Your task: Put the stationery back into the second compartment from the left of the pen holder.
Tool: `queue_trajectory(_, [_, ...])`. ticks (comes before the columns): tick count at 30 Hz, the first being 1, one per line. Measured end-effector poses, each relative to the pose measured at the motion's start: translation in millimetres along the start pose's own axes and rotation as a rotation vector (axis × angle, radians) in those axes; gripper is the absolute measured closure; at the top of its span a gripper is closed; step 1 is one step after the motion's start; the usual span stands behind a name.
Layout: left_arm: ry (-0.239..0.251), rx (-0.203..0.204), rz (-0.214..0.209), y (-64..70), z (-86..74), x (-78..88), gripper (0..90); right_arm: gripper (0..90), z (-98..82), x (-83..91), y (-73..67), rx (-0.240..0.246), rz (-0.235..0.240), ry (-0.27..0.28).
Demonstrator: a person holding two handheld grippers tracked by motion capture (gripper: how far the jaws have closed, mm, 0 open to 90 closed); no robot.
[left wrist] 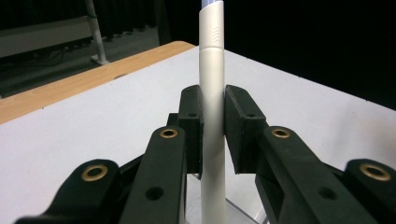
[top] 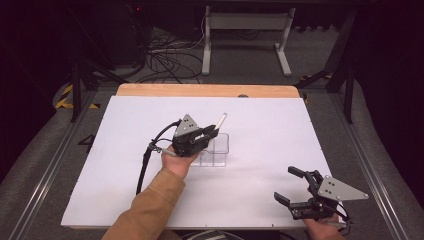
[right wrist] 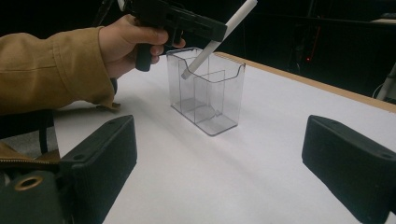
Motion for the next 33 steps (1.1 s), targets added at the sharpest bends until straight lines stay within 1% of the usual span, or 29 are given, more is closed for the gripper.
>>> queue_trajectory(2, [-0.005, -0.005, 0.002, 0.2, -1.6, 0.1, 77.8, 10.7, 0.0, -0.1, -0.2, -0.001, 0.001, -0.001])
queue_trajectory(7, [-0.019, 0.002, 0.007, -0.8, -4.6, 0.2, 77.8, 10.7, 0.3, -0.6, -0.4, 0.0, 0.0, -0.001])
queue_trajectory(11, [-0.026, -0.003, 0.009, 0.0, -5.4, 1.8, 77.1, 10.7, 0.5, -1.0, -0.5, 0.001, 0.003, -0.001])
queue_trajectory(12, [-0.02, -0.001, 0.005, -0.1, -4.5, 2.8, 71.4, 10.7, 0.5, -1.1, -0.5, 0.001, 0.004, -0.002])
queue_trajectory(13, [-0.011, 0.005, 0.012, -0.6, -3.3, 4.4, 62.3, 10.7, 0.5, -1.2, -0.5, 0.001, 0.003, -0.002])
queue_trajectory(14, [-0.005, 0.01, 0.017, -1.1, -2.2, 6.8, 57.6, 10.7, 0.7, -1.4, -0.3, 0.0, 0.003, -0.001])
queue_trajectory(16, [0.016, 0.012, 0.018, -1.8, 0.6, 12.4, 51.8, 10.7, 1.1, -1.9, -0.1, 0.002, 0.009, 0.001])
queue_trajectory(18, [0.03, 0.013, 0.027, -2.4, 3.0, 18.8, 43.1, 10.7, 1.4, -3.0, 0.2, 0.002, 0.008, 0.001])
queue_trajectory(20, [0.039, 0.005, 0.035, -2.9, 5.0, 26.5, 36.0, 10.7, 1.8, -4.1, 0.3, 0.004, 0.013, 0.0])
queue_trajectory(22, [0.046, 0.01, 0.036, -2.7, 6.4, 34.5, 31.4, 10.7, 2.7, -5.4, 0.5, 0.005, 0.016, 0.002])
queue_trajectory(25, [0.052, 0.016, 0.023, -2.3, 7.7, 46.7, 25.7, 10.6, 3.8, -7.4, 0.7, 0.011, 0.021, 0.001])
queue_trajectory(29, [0.05, -0.003, 0.027, -1.5, 6.7, 61.0, 21.2, 10.6, 3.9, -9.5, 0.1, 0.007, 0.023, -0.002])
queue_trajectory(33, [0.047, -0.021, 0.021, 0.2, 5.1, 72.6, 18.1, 10.6, 4.1, -9.5, -0.5, 0.006, 0.024, -0.002])
Point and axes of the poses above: each handheld gripper's, and its own axes: x roughly backward along the jaws, z roughly out of its top, y roughly to its right, the point moved 7 cm from there along -x, roughly forward along the jaws, and after that the axes turned 10 degrees about -y, right-handed, at the moved point
